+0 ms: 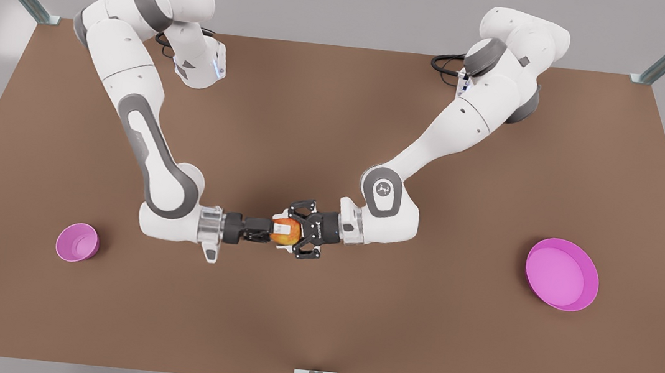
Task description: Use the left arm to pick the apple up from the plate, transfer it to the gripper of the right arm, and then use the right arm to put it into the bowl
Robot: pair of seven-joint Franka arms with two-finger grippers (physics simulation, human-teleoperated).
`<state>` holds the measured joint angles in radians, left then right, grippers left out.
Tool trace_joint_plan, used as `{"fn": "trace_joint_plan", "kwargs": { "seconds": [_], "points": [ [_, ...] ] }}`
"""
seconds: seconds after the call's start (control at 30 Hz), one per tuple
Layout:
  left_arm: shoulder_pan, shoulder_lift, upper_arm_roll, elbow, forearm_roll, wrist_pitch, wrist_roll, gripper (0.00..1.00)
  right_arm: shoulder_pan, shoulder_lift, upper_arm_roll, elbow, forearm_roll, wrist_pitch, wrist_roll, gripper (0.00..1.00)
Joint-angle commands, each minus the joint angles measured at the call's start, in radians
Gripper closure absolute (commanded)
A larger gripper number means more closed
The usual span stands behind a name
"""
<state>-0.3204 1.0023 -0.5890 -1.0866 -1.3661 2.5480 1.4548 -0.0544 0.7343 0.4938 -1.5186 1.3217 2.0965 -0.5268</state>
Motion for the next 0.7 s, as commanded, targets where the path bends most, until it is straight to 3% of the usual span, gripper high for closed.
{"fn": "trace_joint_plan", "kwargs": {
  "seconds": [0.0,0.13,0.17,0.27,0.47,0.5,0.53,0.67],
  "points": [
    [0.000,-0.002,0.000,0.001,-0.001,-0.008,0.079,0.30,0.005,-0.001,0.000,-0.002,0.005,0.026,-0.078,0.00],
    [-0.005,-0.002,0.000,0.001,-0.001,-0.008,0.079,0.30,0.005,-0.012,0.002,-0.002,0.005,0.030,-0.070,0.00],
    [-0.005,-0.002,0.001,0.001,-0.001,-0.008,0.079,0.30,0.007,-0.012,0.002,-0.002,0.005,0.030,-0.071,0.18],
    [-0.005,-0.002,0.001,0.001,0.001,-0.008,0.079,0.30,0.007,-0.012,0.002,-0.002,0.004,0.030,-0.071,0.33],
    [-0.005,-0.001,0.001,-0.001,0.001,-0.008,0.076,0.25,0.005,-0.012,0.002,0.000,0.002,0.028,-0.073,0.34],
    [-0.005,-0.001,0.001,-0.001,0.001,-0.008,0.073,0.20,0.005,-0.012,0.002,0.001,0.001,0.028,-0.073,0.34],
    [-0.003,-0.002,0.001,-0.001,0.001,-0.008,0.050,0.00,0.005,-0.012,0.002,0.000,0.001,0.028,-0.073,0.34],
    [-0.003,-0.002,0.001,-0.004,0.001,-0.008,0.048,0.00,0.005,-0.012,0.002,0.000,0.001,0.028,-0.076,0.34]
  ]
}}
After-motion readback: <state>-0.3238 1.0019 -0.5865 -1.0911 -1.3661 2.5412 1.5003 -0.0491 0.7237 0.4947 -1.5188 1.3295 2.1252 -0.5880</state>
